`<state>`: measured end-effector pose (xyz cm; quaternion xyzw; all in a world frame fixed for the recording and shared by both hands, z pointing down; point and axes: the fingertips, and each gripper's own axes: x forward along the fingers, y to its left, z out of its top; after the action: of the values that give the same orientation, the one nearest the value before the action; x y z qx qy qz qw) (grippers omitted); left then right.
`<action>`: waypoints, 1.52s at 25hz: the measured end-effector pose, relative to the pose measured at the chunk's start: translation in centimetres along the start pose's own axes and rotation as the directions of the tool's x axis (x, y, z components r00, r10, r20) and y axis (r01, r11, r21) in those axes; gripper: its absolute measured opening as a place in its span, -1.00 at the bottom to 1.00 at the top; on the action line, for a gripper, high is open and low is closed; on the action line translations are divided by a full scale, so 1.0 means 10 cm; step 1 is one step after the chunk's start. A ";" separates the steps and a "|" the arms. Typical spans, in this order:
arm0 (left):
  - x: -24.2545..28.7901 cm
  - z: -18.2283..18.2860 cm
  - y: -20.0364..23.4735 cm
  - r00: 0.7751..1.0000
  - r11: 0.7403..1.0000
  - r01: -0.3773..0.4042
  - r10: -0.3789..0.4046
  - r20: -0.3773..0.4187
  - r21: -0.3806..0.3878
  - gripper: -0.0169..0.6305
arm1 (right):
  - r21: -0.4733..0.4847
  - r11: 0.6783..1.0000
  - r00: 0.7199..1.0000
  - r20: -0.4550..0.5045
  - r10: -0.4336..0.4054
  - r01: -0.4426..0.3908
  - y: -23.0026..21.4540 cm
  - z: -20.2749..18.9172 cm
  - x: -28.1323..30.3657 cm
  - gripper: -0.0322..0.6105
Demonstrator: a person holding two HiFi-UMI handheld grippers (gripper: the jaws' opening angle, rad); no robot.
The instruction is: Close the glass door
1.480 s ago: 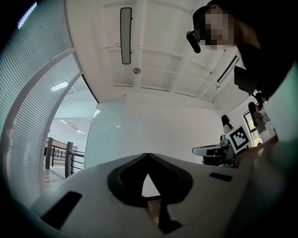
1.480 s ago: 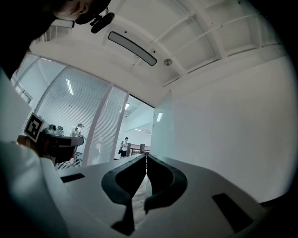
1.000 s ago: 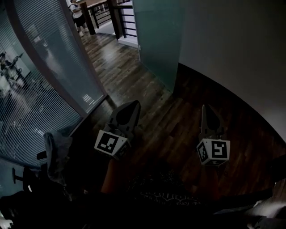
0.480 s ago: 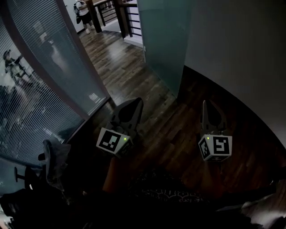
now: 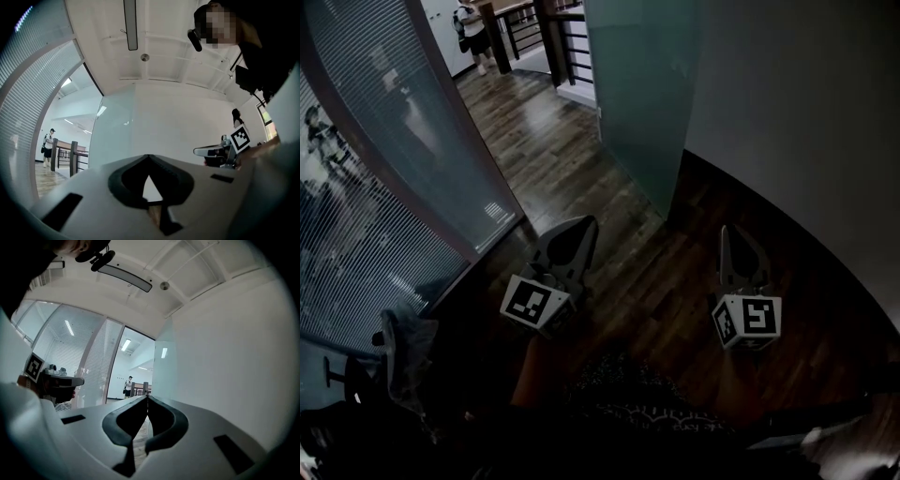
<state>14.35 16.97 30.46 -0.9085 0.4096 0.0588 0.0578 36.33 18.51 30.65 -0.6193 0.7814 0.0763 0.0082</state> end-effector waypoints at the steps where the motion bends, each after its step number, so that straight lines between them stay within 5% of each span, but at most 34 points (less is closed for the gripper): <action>1: 0.06 -0.03 0.04 1.000 1.000 0.010 -0.010 0.000 -0.004 -0.94 | 0.004 1.000 1.000 -0.003 0.000 0.000 -0.01 -0.03 0.06 -0.89; 16: 1.33 -0.31 1.01 0.996 0.996 0.085 -0.085 -0.010 0.028 -0.94 | 0.006 0.999 0.998 0.023 -0.050 0.050 -0.39 -0.19 1.55 -0.89; 22: 1.79 -0.66 1.23 0.995 0.995 0.095 -0.095 -0.018 0.029 -0.94 | 0.014 1.000 1.000 -0.010 -0.020 0.020 -0.59 -0.65 2.02 -0.89; 38: 3.21 -0.83 1.68 0.999 0.999 0.041 -0.041 0.014 0.007 -0.94 | 0.001 1.000 1.000 0.001 0.013 -0.013 -1.61 -0.90 3.28 -0.89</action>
<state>23.39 -19.02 32.75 -0.9160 0.3909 0.0624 0.0650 45.05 -17.92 34.27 -0.6142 0.7854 0.0763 0.0086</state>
